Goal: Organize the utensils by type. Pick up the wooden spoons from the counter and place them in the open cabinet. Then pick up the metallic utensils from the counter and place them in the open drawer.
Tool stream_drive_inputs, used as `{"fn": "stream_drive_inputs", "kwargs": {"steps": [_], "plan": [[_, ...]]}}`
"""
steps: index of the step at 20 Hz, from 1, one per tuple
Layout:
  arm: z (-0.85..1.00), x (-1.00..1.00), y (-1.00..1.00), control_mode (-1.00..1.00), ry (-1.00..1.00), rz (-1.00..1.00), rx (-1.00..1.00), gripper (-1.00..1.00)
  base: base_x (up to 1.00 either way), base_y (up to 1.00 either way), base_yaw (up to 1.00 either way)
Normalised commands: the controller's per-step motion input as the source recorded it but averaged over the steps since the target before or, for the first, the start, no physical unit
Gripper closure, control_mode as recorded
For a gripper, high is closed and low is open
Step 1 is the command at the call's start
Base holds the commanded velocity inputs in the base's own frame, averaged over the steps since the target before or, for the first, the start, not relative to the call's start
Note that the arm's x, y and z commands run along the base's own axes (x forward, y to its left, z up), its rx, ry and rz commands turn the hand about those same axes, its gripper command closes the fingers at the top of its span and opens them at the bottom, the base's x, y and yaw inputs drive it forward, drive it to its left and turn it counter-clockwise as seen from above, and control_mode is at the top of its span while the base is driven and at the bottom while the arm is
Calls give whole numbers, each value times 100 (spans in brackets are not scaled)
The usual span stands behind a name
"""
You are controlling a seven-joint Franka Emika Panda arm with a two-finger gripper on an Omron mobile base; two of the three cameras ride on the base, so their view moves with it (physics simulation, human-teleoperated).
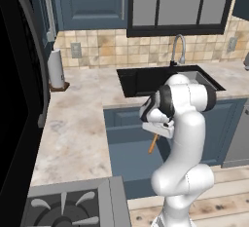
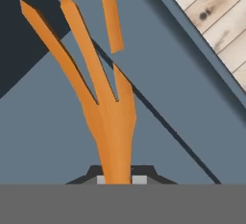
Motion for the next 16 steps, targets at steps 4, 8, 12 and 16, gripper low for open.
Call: {"fn": "stream_drive_inputs", "kwargs": {"steps": [4,8,12,16], "plan": [[-58,-8,-45,-100,0,-2,0,100,0,0,0],[-24,-3,-17,-100,-1,-3,1,100,0,0,0],[22,-13,30,-100,0,-2,8,100,0,0,0],[14,-19,46,-100,0,-6,2,100,0,0,0]]}}
